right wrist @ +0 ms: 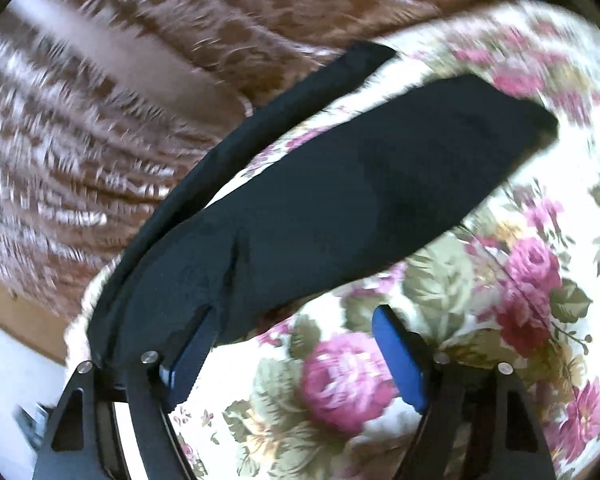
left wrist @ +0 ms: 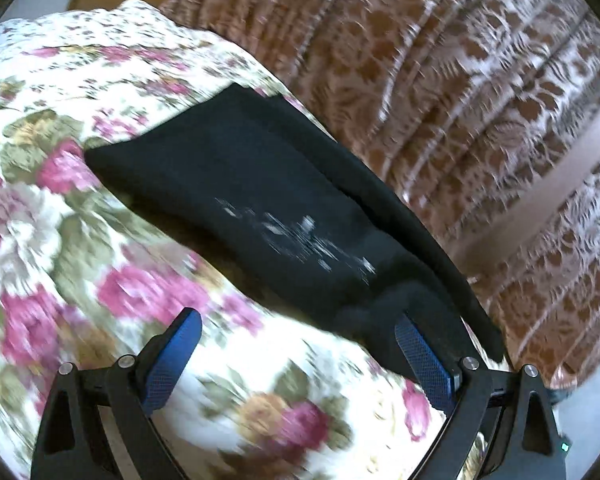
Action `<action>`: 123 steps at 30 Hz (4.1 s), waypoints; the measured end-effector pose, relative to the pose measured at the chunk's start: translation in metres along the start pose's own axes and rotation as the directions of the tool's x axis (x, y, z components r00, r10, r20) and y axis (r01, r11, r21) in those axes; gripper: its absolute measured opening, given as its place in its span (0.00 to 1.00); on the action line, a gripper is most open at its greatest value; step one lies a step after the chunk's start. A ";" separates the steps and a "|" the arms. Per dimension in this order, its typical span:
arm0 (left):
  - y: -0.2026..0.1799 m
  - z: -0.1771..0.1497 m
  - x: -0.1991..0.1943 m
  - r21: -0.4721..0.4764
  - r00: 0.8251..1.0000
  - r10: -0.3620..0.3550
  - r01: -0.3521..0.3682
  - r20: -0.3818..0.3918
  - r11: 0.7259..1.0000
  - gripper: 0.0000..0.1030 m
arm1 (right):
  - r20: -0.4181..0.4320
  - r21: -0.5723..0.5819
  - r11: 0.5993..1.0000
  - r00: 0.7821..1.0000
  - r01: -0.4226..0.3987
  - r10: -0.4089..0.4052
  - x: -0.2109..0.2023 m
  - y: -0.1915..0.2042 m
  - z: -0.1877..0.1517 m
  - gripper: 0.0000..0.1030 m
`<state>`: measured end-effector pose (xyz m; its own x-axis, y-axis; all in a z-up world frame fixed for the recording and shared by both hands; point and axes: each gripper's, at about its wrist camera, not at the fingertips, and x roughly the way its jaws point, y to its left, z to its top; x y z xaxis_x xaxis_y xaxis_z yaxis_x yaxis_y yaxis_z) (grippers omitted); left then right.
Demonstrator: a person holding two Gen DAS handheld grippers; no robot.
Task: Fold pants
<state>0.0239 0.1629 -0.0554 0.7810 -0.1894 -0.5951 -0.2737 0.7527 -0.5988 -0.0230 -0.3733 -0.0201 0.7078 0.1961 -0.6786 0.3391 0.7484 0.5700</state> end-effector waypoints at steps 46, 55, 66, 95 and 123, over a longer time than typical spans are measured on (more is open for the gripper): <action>0.055 0.073 0.020 -0.094 0.998 -0.002 0.008 0.065 0.996 0.06 | 0.159 0.202 0.976 0.986 -0.076 0.044 0.024 -0.083 0.075 0.07; 0.054 0.078 -0.030 -0.073 0.994 -0.067 0.073 0.084 0.995 0.06 | 0.240 0.092 0.995 0.970 -0.046 0.023 -0.031 -0.070 0.082 0.07; 0.080 0.015 -0.070 -0.098 0.999 -0.020 0.022 0.028 0.995 0.06 | 0.172 0.144 0.990 0.985 0.005 -0.030 -0.065 -0.121 0.034 0.07; 0.081 0.024 -0.099 0.064 0.999 0.045 -0.044 -0.011 0.997 0.06 | 0.217 0.049 0.996 0.972 0.080 -0.089 -0.104 -0.108 0.057 0.07; 0.051 0.037 -0.100 0.107 0.971 0.176 -0.194 0.163 0.975 0.68 | 0.528 0.130 0.775 0.618 0.619 -0.582 -0.139 -0.078 0.069 0.37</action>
<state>-0.0473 0.2438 -0.0066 0.8019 0.0513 -0.5952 -0.3588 0.8380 -0.4112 -0.1048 -0.5027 0.0616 0.5674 -0.6492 -0.5066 0.7813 0.6188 0.0820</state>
